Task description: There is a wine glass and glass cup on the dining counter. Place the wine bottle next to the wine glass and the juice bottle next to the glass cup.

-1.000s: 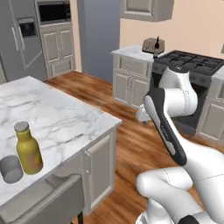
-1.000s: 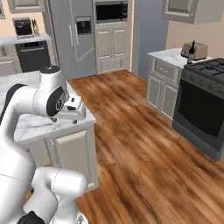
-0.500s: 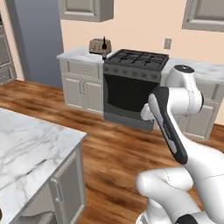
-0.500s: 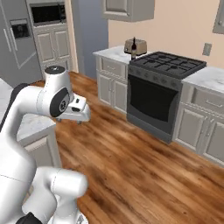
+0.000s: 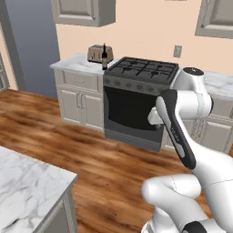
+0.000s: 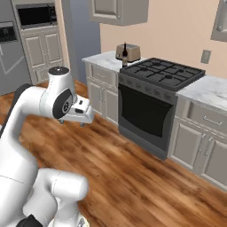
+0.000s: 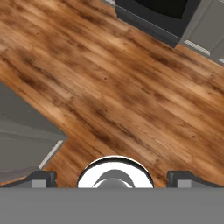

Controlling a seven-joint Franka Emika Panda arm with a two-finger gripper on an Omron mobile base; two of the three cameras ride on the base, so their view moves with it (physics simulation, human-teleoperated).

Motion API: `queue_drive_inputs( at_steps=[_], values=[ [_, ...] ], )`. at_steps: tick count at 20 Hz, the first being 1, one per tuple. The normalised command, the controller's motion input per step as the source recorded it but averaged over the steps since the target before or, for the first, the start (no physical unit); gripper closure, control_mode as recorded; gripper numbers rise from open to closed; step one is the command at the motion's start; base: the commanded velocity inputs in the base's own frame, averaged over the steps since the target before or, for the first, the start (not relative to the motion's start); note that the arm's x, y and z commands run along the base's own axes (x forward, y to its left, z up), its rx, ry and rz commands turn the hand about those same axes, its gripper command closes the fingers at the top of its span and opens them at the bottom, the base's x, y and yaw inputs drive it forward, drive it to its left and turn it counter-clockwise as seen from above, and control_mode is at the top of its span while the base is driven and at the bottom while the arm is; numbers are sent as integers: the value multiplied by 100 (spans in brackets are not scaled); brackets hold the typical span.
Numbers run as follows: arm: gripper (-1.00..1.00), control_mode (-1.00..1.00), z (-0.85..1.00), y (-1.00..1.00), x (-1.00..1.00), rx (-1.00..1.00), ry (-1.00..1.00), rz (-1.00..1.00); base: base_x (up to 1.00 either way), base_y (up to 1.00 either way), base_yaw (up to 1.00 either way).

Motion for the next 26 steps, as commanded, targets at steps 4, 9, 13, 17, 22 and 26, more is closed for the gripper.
queue_drive_inputs(
  at_steps=[4,9,13,17,22,26],
  values=[
    [-100,100,0,0,0,0,0,0,94,-18,0],
    [-100,100,0,0,0,0,0,0,94,-15,0],
    [-100,100,0,0,0,0,0,0,94,-12,1],
    [-100,100,0,0,0,0,0,0,94,-9,1],
    [-100,100,0,0,0,0,0,0,94,0,0],
    [-100,100,0,0,0,0,0,0,94,7,-2]
  ],
)
